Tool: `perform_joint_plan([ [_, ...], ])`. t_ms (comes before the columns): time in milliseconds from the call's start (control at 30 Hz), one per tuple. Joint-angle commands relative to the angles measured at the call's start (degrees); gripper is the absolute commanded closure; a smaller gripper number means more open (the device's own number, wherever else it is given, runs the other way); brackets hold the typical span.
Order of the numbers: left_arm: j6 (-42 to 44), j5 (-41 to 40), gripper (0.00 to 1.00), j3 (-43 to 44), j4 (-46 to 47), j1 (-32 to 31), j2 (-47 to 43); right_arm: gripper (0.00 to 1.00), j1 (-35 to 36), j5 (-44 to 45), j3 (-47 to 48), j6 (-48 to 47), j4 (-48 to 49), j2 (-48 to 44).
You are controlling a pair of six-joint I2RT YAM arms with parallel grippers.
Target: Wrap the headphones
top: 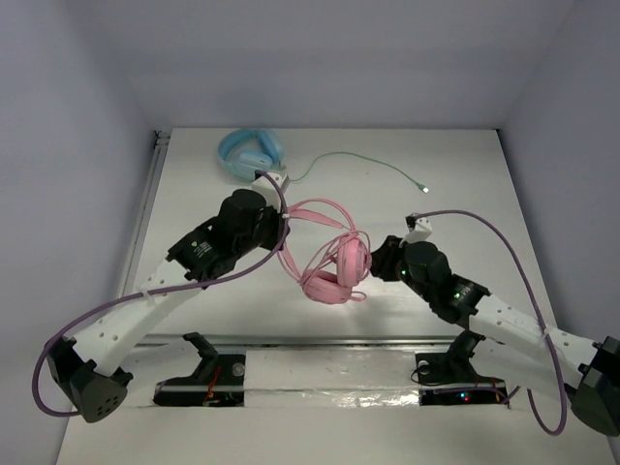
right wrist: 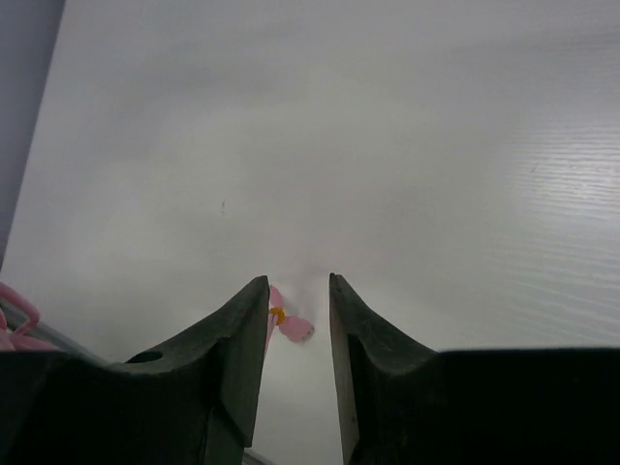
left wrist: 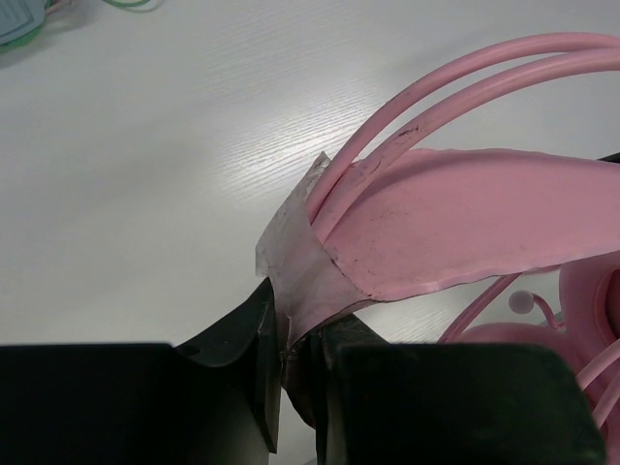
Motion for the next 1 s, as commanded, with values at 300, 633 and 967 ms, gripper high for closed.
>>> perform_joint_plan([
  [300, -6.3, 9.0, 1.0, 2.8, 9.2, 2.9, -1.2, 0.58, 0.0, -0.3, -8.4, 6.6, 15.1, -7.6],
  [633, -11.9, 23.6, 1.0, 1.4, 15.5, 10.3, 1.0, 0.57, 0.0, 1.8, -7.0, 7.8, 8.1, -7.3],
  [967, -16.4, 32.9, 1.0, 0.8, 20.6, 14.9, 2.7, 0.77, 0.0, -4.8, -11.1, 5.4, 16.0, -9.9],
])
